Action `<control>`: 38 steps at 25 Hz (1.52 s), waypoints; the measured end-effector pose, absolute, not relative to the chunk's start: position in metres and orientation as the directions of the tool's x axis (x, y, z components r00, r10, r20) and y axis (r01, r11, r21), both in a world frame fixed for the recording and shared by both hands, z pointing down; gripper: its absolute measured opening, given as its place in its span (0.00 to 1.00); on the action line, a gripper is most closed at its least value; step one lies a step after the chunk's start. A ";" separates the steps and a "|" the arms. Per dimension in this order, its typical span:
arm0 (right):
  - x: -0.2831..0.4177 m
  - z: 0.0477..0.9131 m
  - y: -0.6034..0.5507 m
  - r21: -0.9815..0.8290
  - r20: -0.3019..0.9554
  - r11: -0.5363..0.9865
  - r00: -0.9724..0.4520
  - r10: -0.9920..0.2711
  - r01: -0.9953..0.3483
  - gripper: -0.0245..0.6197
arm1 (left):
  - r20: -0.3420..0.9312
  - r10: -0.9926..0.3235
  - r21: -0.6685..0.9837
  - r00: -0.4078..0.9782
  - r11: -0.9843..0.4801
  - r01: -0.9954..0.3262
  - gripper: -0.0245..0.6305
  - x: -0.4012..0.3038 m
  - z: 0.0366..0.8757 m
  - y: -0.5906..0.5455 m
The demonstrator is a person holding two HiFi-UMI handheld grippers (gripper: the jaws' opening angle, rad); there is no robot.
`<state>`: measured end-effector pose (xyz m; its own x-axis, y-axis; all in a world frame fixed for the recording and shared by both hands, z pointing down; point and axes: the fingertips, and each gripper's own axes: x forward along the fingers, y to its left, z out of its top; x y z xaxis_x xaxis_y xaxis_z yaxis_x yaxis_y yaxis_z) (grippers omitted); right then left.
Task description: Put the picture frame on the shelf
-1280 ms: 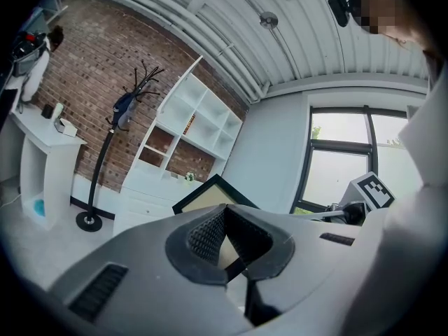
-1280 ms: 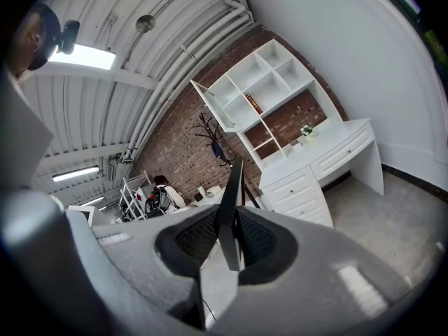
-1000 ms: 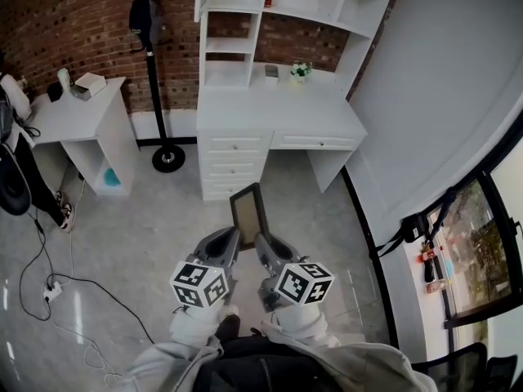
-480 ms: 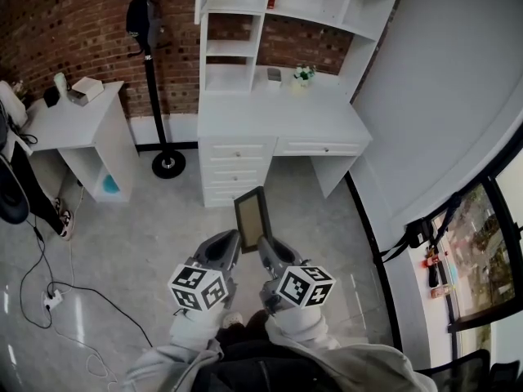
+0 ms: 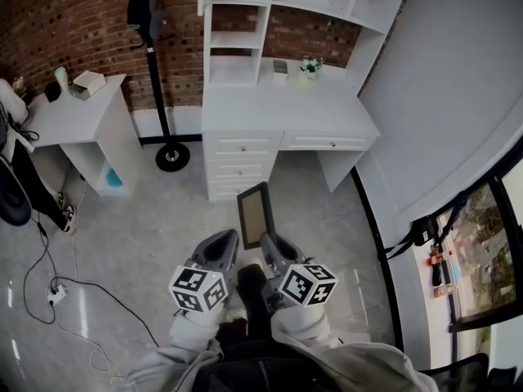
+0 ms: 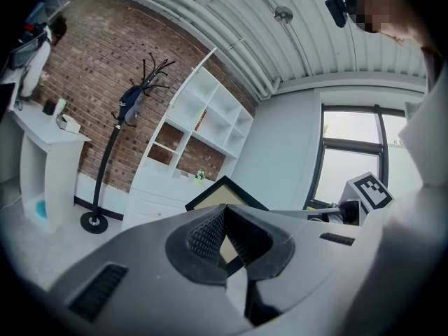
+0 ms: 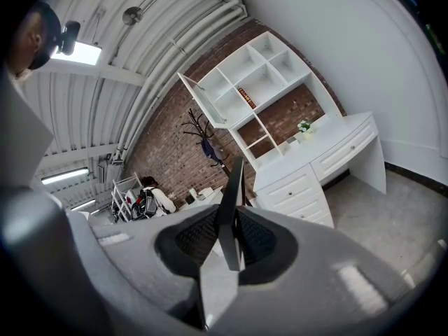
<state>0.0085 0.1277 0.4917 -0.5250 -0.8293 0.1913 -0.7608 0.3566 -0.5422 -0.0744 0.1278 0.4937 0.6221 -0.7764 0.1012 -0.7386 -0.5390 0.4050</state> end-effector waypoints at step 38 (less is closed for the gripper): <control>0.042 0.498 -0.129 -0.577 0.200 0.366 -0.562 -0.803 -0.730 0.14 | 0.144 -0.781 0.390 0.607 -0.519 -0.760 0.04 -0.035 0.506 -0.123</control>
<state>0.0415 -0.1288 0.4979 -0.5617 -0.8027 0.2004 -0.7296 0.3664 -0.5774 -0.0355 -0.1234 0.5058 0.6072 -0.7814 0.1438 -0.7605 -0.5191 0.3901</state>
